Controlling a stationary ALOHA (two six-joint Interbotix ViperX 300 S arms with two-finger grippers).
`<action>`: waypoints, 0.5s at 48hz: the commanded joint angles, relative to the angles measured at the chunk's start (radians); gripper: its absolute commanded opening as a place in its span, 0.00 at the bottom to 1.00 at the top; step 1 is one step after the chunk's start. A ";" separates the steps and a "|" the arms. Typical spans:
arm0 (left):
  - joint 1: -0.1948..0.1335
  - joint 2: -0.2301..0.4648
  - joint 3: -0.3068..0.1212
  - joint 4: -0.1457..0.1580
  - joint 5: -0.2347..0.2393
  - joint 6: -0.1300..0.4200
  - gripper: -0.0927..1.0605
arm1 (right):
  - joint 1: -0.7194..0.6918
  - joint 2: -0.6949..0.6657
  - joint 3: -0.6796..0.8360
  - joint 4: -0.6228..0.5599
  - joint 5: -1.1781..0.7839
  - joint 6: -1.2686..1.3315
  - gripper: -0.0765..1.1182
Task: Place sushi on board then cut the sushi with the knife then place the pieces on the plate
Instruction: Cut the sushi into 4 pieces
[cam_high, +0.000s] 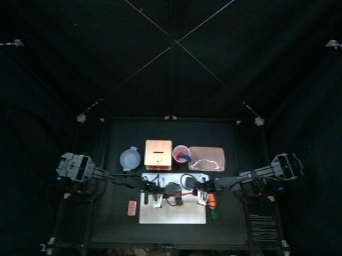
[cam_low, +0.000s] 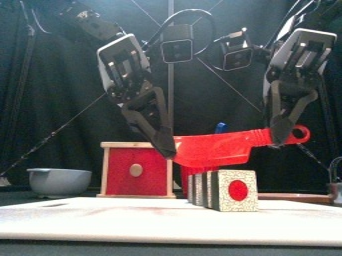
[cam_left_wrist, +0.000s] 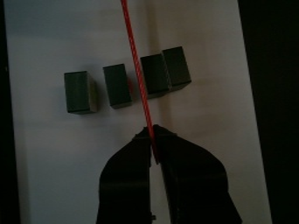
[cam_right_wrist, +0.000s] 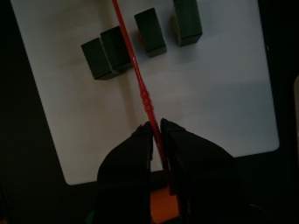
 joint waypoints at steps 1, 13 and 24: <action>-0.041 -0.032 -0.025 -0.002 0.006 0.000 0.44 | -0.002 -0.044 -0.009 0.005 0.008 0.005 0.48; -0.081 -0.029 -0.037 -0.003 0.002 -0.002 0.44 | 0.035 -0.051 -0.005 0.032 0.008 0.005 0.48; -0.083 -0.012 -0.038 -0.021 -0.002 -0.002 0.44 | 0.051 -0.040 0.009 0.063 -0.002 0.006 0.48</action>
